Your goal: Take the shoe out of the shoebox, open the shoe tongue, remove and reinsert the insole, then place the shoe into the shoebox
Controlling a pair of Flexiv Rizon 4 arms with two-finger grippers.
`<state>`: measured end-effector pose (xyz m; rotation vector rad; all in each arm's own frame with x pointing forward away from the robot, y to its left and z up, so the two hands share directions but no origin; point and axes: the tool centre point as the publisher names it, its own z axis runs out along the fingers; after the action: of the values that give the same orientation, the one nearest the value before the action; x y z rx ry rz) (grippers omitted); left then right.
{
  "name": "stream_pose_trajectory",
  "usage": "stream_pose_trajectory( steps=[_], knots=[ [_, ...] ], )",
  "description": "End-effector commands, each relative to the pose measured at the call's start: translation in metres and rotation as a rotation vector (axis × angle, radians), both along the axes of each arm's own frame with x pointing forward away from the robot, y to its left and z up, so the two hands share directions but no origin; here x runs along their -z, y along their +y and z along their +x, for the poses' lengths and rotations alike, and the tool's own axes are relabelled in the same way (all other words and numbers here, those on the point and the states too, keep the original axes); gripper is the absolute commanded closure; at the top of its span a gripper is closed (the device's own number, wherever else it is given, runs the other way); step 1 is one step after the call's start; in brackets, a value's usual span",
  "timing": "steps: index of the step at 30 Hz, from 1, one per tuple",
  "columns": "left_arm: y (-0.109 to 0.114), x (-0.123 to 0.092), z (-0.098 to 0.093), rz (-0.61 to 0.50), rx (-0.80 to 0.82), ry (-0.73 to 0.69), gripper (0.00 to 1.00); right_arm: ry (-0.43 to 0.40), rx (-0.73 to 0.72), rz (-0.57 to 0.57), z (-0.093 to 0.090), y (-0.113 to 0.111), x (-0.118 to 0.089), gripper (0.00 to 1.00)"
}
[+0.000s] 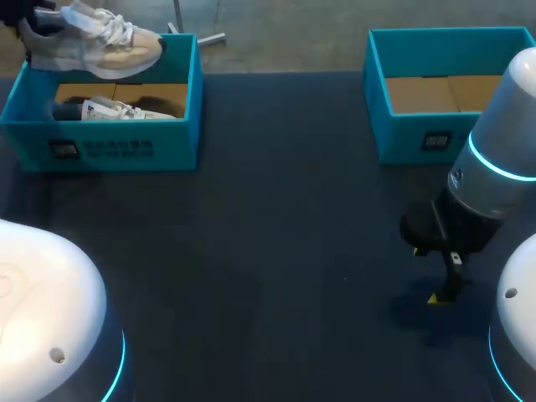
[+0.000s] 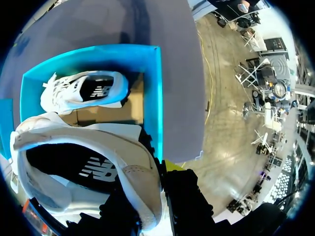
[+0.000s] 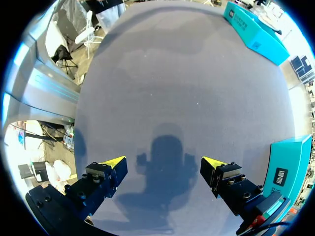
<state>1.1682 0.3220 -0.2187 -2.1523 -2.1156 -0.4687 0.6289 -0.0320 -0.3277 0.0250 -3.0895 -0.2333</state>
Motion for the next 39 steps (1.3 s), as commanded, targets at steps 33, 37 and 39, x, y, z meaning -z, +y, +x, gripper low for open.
stream_pose_trajectory(
  steps=[33, 37, 39],
  knots=[
    [-0.008, 0.021, 0.032, 0.014, -0.022, 0.007, 1.00, -0.002, 0.001, -0.001, -0.001, 0.000, 0.001, 0.00],
    [-0.010, 0.033, 0.036, 0.035, -0.036, 0.021, 1.00, -0.002, 0.001, -0.001, -0.001, 0.000, 0.001, 0.00],
    [-0.011, 0.038, 0.035, 0.044, -0.037, 0.019, 1.00, -0.002, 0.001, -0.001, -0.001, 0.000, 0.001, 0.00]
  ],
)
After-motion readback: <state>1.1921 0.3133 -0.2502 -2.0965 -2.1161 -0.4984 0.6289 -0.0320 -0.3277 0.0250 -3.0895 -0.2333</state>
